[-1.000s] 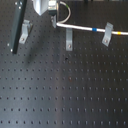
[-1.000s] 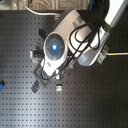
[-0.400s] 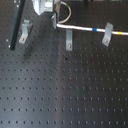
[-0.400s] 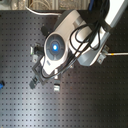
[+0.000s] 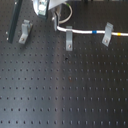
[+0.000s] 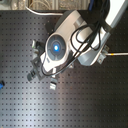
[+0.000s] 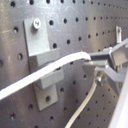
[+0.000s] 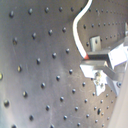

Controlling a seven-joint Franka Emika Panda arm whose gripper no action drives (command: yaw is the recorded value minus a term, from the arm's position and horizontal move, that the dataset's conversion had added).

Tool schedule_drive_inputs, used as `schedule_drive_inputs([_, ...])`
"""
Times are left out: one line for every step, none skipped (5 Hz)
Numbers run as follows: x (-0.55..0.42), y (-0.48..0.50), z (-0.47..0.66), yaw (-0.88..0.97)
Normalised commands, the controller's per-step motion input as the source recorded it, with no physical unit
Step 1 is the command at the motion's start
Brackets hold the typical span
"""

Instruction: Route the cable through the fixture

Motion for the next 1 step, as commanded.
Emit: schedule_drive_inputs([0.002,0.0,0.19,0.02])
